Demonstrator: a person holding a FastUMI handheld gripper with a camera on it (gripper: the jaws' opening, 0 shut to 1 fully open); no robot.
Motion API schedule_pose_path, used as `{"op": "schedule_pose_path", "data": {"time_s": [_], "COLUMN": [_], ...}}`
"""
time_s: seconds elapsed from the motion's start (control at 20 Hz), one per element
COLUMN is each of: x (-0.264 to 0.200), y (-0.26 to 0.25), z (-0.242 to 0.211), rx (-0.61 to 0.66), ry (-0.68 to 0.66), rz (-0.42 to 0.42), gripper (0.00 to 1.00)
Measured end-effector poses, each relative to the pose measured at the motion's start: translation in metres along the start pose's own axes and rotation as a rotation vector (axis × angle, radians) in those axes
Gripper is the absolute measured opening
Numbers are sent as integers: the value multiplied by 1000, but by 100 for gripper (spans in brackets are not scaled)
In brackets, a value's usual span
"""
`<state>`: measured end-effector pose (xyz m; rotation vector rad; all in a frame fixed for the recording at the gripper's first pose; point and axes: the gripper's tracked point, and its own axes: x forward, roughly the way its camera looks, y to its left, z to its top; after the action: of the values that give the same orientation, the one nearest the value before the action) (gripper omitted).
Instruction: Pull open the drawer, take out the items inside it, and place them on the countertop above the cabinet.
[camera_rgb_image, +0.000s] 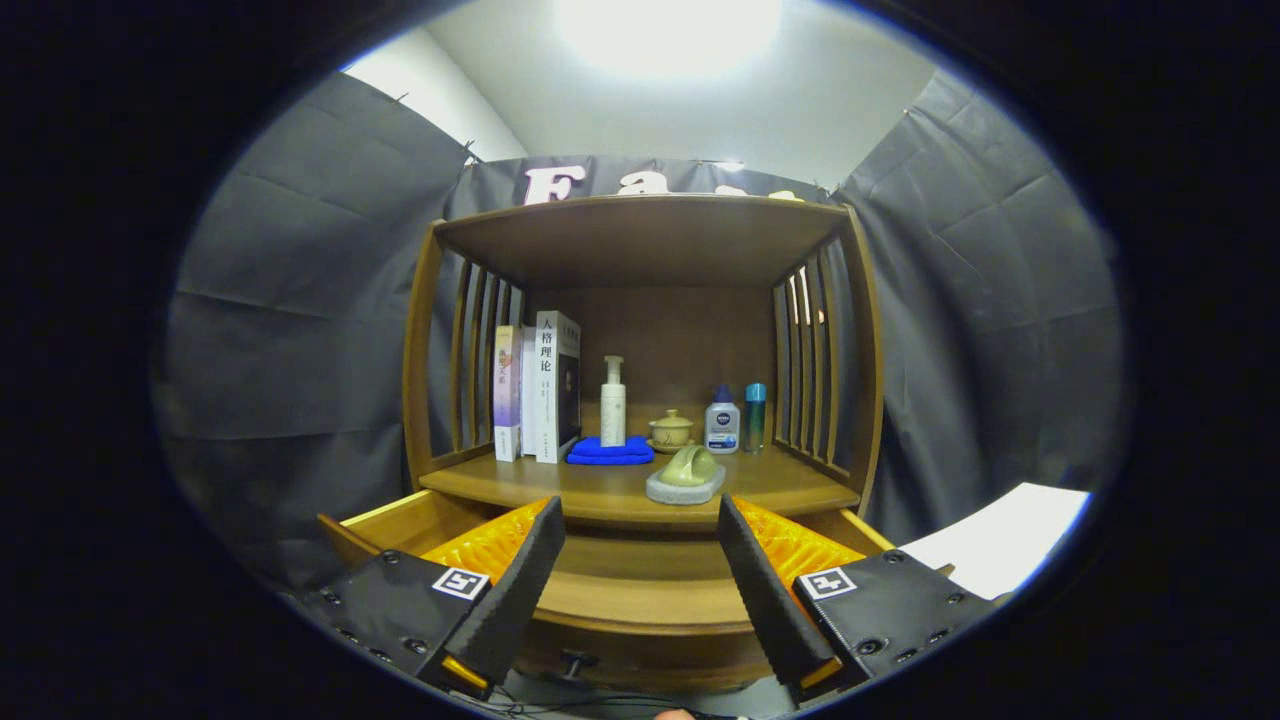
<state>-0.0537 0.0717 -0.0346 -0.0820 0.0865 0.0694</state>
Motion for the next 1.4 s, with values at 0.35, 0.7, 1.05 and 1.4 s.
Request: {"op": "schedule_pose_path", "data": {"time_s": [0.35, 0.7, 1.05, 1.4], "x": [-23, -32, -24, -17], "y": [15, 26, 30, 28], "z": [-60, -107, -142, -141], "rx": [22, -4, -17, 9], "ry": [99, 162, 236, 226], "rz": [4, 22, 23, -18], "gripper": [97, 97, 97, 96]}}
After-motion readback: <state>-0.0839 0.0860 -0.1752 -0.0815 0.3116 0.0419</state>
